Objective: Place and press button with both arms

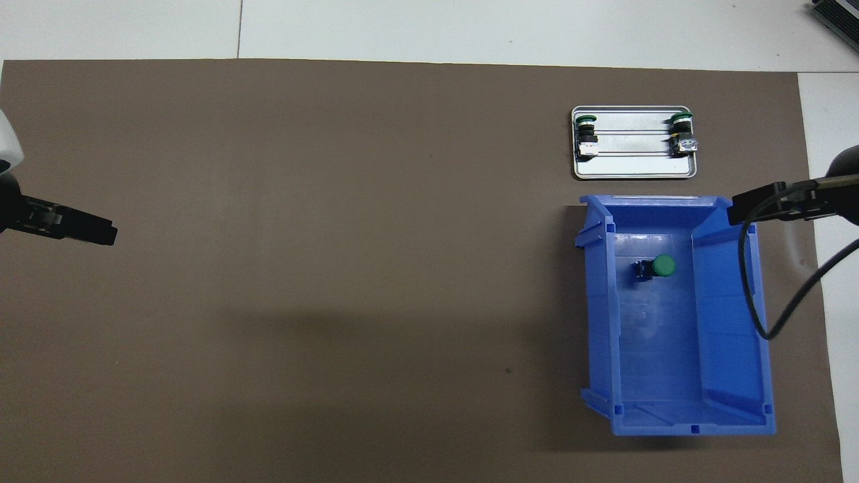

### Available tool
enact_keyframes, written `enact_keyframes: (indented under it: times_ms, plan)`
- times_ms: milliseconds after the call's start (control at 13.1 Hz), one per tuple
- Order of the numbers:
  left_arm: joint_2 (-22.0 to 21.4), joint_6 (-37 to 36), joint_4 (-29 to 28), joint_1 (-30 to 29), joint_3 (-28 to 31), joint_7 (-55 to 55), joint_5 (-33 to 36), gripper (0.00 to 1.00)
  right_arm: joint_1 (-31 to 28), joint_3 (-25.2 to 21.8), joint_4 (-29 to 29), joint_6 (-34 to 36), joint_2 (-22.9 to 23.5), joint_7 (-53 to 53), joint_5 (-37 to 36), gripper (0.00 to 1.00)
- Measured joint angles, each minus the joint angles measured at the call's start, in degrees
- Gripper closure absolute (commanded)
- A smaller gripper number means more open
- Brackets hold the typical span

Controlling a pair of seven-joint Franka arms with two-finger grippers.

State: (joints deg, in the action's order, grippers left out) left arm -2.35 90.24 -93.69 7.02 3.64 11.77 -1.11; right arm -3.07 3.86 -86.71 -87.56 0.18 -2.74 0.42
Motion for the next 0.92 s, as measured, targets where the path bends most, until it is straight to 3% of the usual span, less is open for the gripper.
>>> enact_keyframes:
  times_ms: [153,918]
  plan:
    - [0.0,0.0,0.0,0.0,0.0,0.0,0.0,0.0,-4.4,3.0,0.0,0.0,0.0,-1.6,0.0,0.07]
    - [0.0,0.0,0.0,0.0,0.0,0.0,0.0,0.0,-3.8,4.3,-1.8,0.0,0.2,1.5,-0.4,0.04]
